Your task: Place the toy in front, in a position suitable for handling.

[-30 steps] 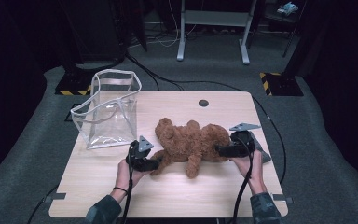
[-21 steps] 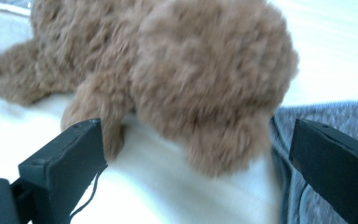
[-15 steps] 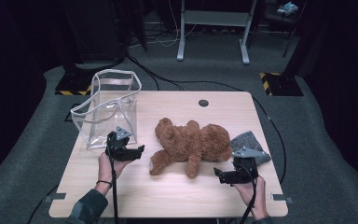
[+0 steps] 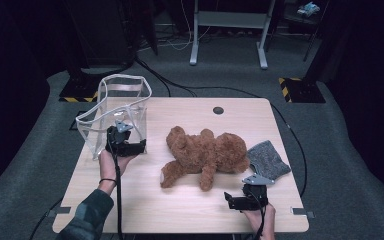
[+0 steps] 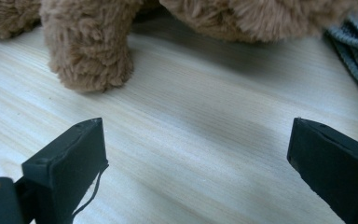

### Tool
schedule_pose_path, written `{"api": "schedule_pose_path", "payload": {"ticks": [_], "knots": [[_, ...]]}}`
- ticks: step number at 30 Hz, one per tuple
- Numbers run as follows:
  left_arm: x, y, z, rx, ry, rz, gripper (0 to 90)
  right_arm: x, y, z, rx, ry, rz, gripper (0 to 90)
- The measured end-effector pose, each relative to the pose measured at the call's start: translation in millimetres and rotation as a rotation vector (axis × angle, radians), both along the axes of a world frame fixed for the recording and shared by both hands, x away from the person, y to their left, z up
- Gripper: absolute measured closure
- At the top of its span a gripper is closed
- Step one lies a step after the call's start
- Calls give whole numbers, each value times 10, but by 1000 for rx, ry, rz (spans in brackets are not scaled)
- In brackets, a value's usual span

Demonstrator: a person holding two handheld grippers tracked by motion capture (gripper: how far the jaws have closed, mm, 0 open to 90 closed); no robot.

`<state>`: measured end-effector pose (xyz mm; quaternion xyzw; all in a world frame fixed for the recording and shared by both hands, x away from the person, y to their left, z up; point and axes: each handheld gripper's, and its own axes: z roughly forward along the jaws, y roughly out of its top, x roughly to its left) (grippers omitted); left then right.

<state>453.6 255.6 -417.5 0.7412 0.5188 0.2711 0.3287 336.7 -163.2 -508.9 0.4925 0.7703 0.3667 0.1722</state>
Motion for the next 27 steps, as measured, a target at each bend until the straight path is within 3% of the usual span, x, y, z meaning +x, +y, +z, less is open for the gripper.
{"api": "schedule_pose_path", "payload": {"ticks": [3, 6, 11, 15, 17, 20, 27], "knots": [[102, -19, -65, 30, 10, 34, 298, 5, 18, -45, -8, -4, -13, 52], [183, -12, -133, 28, 15, 77, 343, -3, 30, -81, -10, -11, -25, 69], [264, -24, -205, 27, -14, 113, 402, -3, 33, -140, -7, -14, -20, 123], [332, -14, -219, -18, -38, 153, 490, -3, 42, -182, -9, -15, -23, 143], [368, -19, -218, -31, -43, 150, 524, -4, 42, -185, -8, -24, -21, 149], [383, -45, -207, -9, -50, 150, 574, -13, 42, -194, -7, -30, -32, 163], [408, 29, -220, -18, -57, 121, 618, -8, 38, -197, -28, -36, -16, 170]]}}
